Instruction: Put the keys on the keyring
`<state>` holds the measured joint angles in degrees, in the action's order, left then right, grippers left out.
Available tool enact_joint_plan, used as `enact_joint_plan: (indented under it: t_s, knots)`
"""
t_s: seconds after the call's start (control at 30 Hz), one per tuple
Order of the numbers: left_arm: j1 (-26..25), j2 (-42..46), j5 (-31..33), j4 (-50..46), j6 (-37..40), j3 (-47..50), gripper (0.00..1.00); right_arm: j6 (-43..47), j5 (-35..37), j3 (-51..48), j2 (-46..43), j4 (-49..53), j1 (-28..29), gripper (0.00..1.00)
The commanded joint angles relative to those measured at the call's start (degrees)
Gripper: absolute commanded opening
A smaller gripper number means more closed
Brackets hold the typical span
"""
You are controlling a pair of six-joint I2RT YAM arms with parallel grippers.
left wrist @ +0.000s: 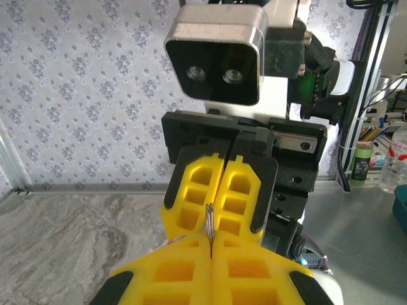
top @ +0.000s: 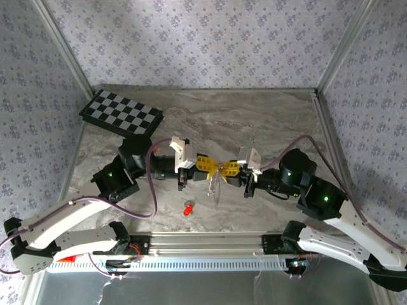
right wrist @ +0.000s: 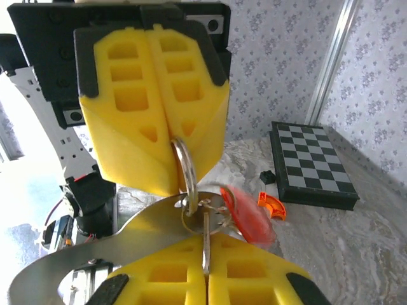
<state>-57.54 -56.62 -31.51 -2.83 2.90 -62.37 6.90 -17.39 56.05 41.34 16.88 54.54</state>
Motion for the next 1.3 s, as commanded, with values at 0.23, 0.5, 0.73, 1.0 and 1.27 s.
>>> enact_joint_plan:
  t_s: [0.23,0.5,0.73,1.0,1.27]
  knots:
    - [0.51,3.70,4.66,2.89,0.41,2.84,0.00,1.68,8.19,3.71,0.17,6.21,0.50,0.00]
    - [2.64,3.72,5.34,2.30,0.43,6.57,0.00,3.56,10.76,6.41,2.96,8.24,0.69,0.00]
    - [3.95,2.10,5.50,1.84,0.67,9.66,0.00,4.81,14.66,8.72,7.45,11.01,0.82,0.00]
    - [6.62,0.27,5.93,5.21,-2.09,14.56,0.02,4.00,17.89,9.01,11.18,15.56,0.35,0.00]
    - [7.71,-1.11,6.98,9.76,-7.30,20.12,0.34,0.05,16.02,4.10,13.17,14.62,-4.43,0.00]
